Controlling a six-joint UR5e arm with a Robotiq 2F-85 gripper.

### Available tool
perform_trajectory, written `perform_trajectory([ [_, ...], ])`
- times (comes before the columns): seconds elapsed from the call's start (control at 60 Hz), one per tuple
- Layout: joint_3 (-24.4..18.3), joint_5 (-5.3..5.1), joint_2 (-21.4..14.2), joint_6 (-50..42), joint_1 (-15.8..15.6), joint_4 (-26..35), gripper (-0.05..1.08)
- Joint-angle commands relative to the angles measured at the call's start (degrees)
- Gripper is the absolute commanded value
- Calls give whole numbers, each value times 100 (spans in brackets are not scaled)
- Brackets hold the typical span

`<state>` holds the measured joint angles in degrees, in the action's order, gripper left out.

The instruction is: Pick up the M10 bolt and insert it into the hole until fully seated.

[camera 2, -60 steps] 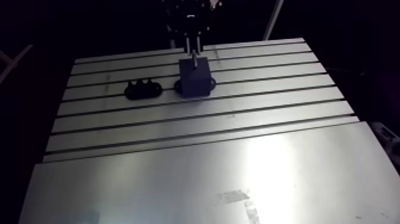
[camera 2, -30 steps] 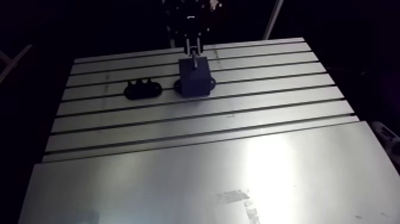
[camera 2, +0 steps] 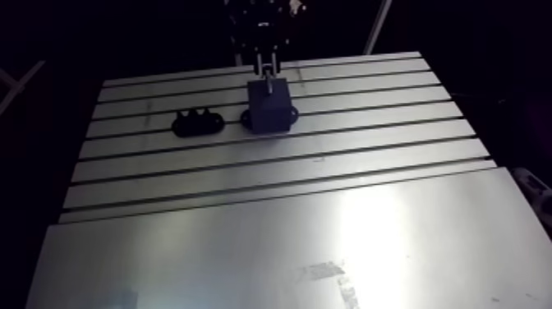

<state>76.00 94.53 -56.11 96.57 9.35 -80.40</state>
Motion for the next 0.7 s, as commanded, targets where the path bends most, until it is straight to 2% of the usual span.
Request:
perform_trajectory([
  [0.017, 6, 0, 0, 0, -3, -15, 108],
  [0.7, -19, 0, 53, -2, 6, -33, 108],
])
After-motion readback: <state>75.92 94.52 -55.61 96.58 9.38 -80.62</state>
